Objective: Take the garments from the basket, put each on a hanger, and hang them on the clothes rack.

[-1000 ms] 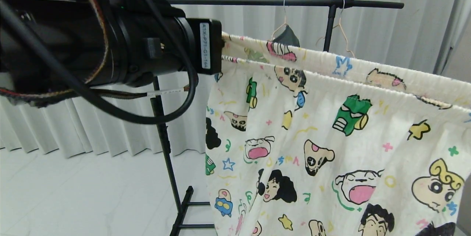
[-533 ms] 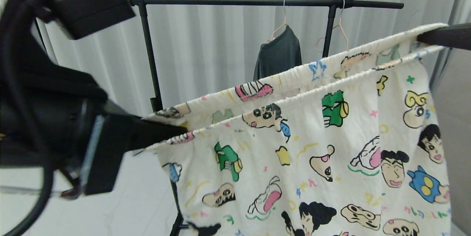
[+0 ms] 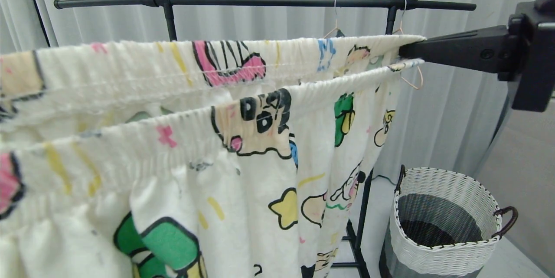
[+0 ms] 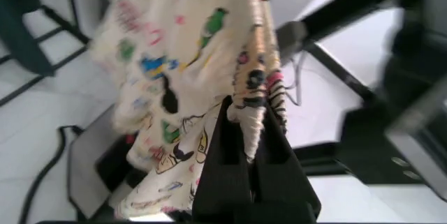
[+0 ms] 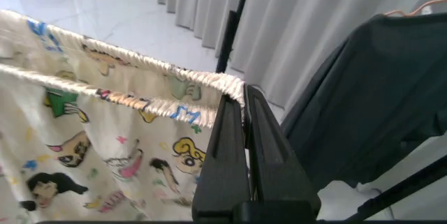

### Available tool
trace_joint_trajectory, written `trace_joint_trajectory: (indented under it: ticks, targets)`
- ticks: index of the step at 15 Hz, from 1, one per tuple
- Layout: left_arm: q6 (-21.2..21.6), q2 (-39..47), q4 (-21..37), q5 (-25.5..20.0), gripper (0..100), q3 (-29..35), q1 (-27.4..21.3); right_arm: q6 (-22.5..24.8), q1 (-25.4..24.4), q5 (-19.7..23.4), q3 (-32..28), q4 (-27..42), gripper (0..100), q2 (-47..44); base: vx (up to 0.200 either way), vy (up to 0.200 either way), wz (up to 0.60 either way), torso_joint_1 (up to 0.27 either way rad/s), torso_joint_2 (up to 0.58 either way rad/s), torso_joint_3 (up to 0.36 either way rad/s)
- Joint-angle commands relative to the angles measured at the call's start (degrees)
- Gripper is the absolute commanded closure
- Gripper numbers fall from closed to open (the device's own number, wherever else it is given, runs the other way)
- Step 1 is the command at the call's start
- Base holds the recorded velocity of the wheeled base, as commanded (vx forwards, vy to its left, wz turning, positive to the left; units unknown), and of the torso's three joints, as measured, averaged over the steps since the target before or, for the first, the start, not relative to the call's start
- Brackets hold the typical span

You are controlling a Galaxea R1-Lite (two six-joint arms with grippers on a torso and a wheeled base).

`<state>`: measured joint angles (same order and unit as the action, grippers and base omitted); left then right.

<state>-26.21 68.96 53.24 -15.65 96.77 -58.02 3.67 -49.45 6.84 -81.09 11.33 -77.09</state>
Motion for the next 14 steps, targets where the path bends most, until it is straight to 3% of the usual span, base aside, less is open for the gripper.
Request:
trace_joint_trajectory:
  ticks: [1,2,4,5,7,9,10,14]
  targets:
    - [0.1,-0.6,-0.1,0.1,100,0.1,-1.0,0.0,-0.2,-0.2,0.1,0.3,100,-0.7,0.0,0.0,0.0,0.0,0.0,0.0]
    - [1.5,-0.6,0.0,1.2,100,-0.3,-0.7,0.0,0.5,-0.7,0.1,0.8,100,-0.1,0.0,0.0,0.0,0.0,0.0,0.0]
    - [8.3,0.1,-0.1,5.1,100,-1.3,1.0,0.0,2.3,-4.0,0.1,1.6,100,0.5,0.0,0.0,0.0,0.0,0.0,0.0]
    - [14.6,2.4,-0.2,11.5,100,-2.1,3.6,0.0,4.1,-6.0,-0.5,1.7,100,1.0,0.0,0.0,0.0,0.0,0.0,0.0]
    - [15.7,6.7,-4.1,18.5,100,-2.1,6.4,0.0,6.6,-6.0,-4.4,5.5,100,1.8,0.0,0.0,0.0,0.0,0.0,0.0]
    - [16.1,9.0,-12.4,19.4,100,-2.1,7.0,-0.1,7.5,-6.2,-11.3,13.7,100,2.1,0.0,0.0,0.0,0.0,0.0,0.0]
    - [17.2,9.7,-12.9,19.5,100,-2.4,7.0,-0.2,7.5,-6.2,-13.0,16.0,100,2.1,0.0,0.0,0.0,0.0,0.0,0.0]
    - [23.6,9.3,-13.4,24.3,100,-9.7,7.0,-0.2,7.3,-7.8,-8.5,16.4,100,3.6,0.0,0.0,0.0,0.0,0.0,0.0]
